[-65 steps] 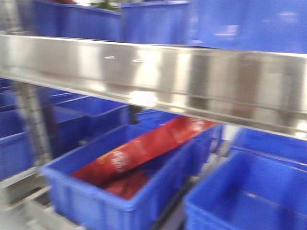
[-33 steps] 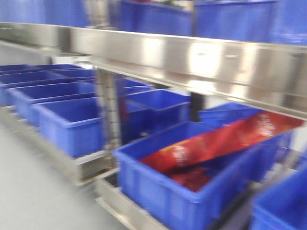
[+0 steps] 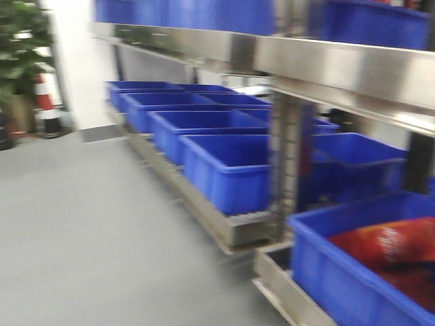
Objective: Stack silver trays without gaps
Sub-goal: 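Drive the base away from the shelf holding the tray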
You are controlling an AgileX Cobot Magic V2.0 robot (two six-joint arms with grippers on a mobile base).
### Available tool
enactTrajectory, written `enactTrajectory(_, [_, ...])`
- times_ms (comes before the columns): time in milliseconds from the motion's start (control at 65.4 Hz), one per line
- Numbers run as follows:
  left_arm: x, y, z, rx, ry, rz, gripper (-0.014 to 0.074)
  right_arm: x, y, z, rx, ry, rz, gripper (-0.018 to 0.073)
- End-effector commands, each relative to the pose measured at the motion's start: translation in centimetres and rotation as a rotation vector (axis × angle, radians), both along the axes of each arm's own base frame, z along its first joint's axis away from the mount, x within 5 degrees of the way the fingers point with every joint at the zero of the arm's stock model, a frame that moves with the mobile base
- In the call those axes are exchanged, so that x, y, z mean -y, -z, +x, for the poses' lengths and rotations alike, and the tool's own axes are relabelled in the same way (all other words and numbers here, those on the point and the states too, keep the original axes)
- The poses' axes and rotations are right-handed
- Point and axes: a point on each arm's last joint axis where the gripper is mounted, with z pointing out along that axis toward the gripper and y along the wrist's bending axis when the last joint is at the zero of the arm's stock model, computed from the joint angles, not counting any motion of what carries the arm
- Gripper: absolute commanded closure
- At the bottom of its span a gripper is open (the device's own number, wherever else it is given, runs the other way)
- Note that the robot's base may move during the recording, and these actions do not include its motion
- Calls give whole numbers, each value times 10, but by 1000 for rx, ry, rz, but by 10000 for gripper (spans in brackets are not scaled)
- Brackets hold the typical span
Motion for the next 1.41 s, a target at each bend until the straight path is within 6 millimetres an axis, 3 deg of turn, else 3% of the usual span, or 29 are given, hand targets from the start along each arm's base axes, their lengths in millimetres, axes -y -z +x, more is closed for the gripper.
enactTrajectory(0, [7,-6,-1,51,71,-40,613,-16,-10,-6,81,-186,36,634])
enactTrajectory(918, [7,-6,-1,51,71,-40,613,-45,-22,-26,162,-565,177,634])
enactTrajectory(1392, [7,-6,-1,51,71,-40,613,-46,-23,-26,165,-578,182,634])
